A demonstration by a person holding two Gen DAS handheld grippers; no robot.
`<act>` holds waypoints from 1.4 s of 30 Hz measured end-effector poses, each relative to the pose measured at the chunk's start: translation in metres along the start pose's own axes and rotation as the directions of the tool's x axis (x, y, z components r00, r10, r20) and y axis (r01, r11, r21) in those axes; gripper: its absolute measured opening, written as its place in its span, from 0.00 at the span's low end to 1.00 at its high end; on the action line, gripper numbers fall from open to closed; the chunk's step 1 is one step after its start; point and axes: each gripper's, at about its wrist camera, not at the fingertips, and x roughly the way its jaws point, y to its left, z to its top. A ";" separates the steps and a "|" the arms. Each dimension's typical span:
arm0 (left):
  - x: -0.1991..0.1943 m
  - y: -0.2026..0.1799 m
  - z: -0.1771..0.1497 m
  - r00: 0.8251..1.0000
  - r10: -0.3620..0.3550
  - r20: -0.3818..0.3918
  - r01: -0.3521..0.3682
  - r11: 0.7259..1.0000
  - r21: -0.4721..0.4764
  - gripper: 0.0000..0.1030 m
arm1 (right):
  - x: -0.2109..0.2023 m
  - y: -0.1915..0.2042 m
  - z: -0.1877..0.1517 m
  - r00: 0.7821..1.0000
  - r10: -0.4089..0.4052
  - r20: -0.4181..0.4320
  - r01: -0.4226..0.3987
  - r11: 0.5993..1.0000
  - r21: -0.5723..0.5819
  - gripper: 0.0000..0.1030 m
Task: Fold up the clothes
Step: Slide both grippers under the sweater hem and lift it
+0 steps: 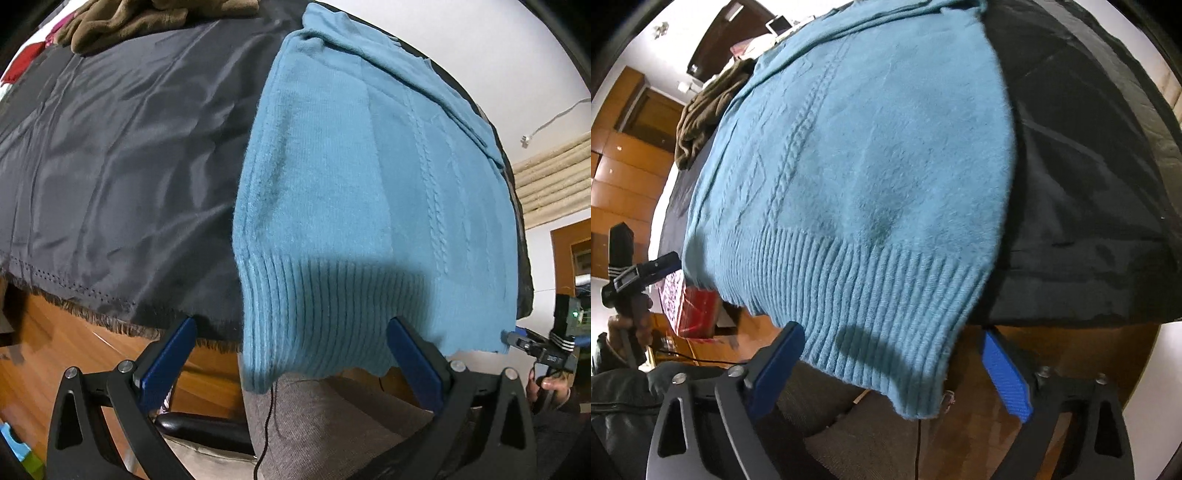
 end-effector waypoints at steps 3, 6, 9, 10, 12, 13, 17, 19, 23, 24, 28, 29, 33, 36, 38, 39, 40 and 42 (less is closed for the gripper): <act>-0.010 0.011 -0.014 0.999 -0.034 -0.004 0.034 0.999 -0.019 1.00 | 0.003 0.005 -0.002 1.000 0.011 -0.011 -0.011 1.000 0.001 0.67; -0.015 0.047 -0.017 0.992 -0.123 -0.016 0.122 0.990 -0.066 1.00 | 0.000 0.014 -0.002 0.999 0.041 -0.011 -0.041 0.999 -0.007 0.65; -0.021 0.079 -0.025 0.980 -0.198 -0.031 0.193 0.974 -0.114 1.00 | -0.005 0.022 -0.003 0.997 0.074 -0.007 -0.074 0.997 -0.016 0.65; -0.022 0.084 -0.026 0.976 -0.216 -0.031 0.210 0.969 -0.127 1.00 | -0.008 0.023 -0.003 0.996 0.086 -0.002 -0.086 0.996 -0.013 0.65; -0.023 0.086 -0.024 0.971 -0.239 -0.014 0.234 0.961 -0.149 1.00 | -0.012 0.026 -0.004 0.994 0.110 0.008 -0.110 0.994 -0.005 0.65; -0.020 0.084 -0.018 0.970 -0.245 -0.005 0.241 0.957 -0.159 1.00 | -0.015 0.027 -0.003 0.993 0.116 0.013 -0.116 0.993 0.000 0.65; -0.028 0.069 -0.008 0.972 -0.236 0.010 0.236 0.964 -0.119 1.00 | -0.014 0.024 -0.002 0.992 0.121 0.028 -0.121 0.993 -0.009 0.65; -0.030 0.058 -0.006 0.973 -0.231 0.001 0.230 0.970 -0.078 1.00 | -0.022 0.018 0.003 0.994 0.110 0.027 -0.109 0.994 -0.015 0.65; -0.001 0.031 0.017 0.977 -0.213 -0.015 0.212 0.975 -0.068 1.00 | -0.020 0.013 0.012 0.994 0.101 0.034 -0.101 0.995 -0.017 0.65; -0.001 0.031 0.017 0.977 -0.213 -0.009 0.212 0.975 -0.070 1.00 | -0.021 0.010 0.013 0.994 0.103 0.036 -0.102 0.995 -0.017 0.65; -0.010 0.039 0.009 0.974 -0.227 0.000 0.227 0.972 -0.067 1.00 | -0.038 -0.003 0.011 0.994 0.104 0.044 -0.103 0.994 -0.024 0.63; -0.003 0.035 0.015 0.973 -0.230 0.000 0.230 0.971 -0.062 1.00 | -0.044 -0.009 0.010 0.993 0.105 0.047 -0.104 0.994 -0.028 0.61; -0.015 0.046 0.002 0.965 -0.262 0.005 0.261 0.964 -0.054 0.99 | -0.042 -0.008 0.011 0.992 0.116 0.054 -0.114 0.993 -0.035 0.58; -0.021 0.053 -0.002 0.954 -0.301 0.012 0.301 0.951 -0.072 0.99 | -0.035 -0.001 0.013 0.990 0.127 0.057 -0.124 0.991 -0.041 0.58; -0.023 0.057 -0.002 0.948 -0.317 0.017 0.318 0.945 -0.083 0.99 | -0.033 0.001 0.014 0.990 0.130 0.058 -0.128 0.991 -0.044 0.58; -0.021 0.056 0.000 0.945 -0.326 0.019 0.327 0.941 -0.089 0.99 | -0.032 0.002 0.015 0.990 0.132 0.058 -0.129 0.991 -0.045 0.58; -0.023 0.059 0.000 0.942 -0.335 0.022 0.336 0.937 -0.096 0.99 | -0.031 0.003 0.015 0.989 0.133 0.059 -0.131 0.990 -0.046 0.58; -0.025 0.060 0.000 0.941 -0.339 0.023 0.339 0.935 -0.105 0.99 | -0.029 0.004 0.017 0.989 0.137 0.059 -0.134 0.990 -0.048 0.58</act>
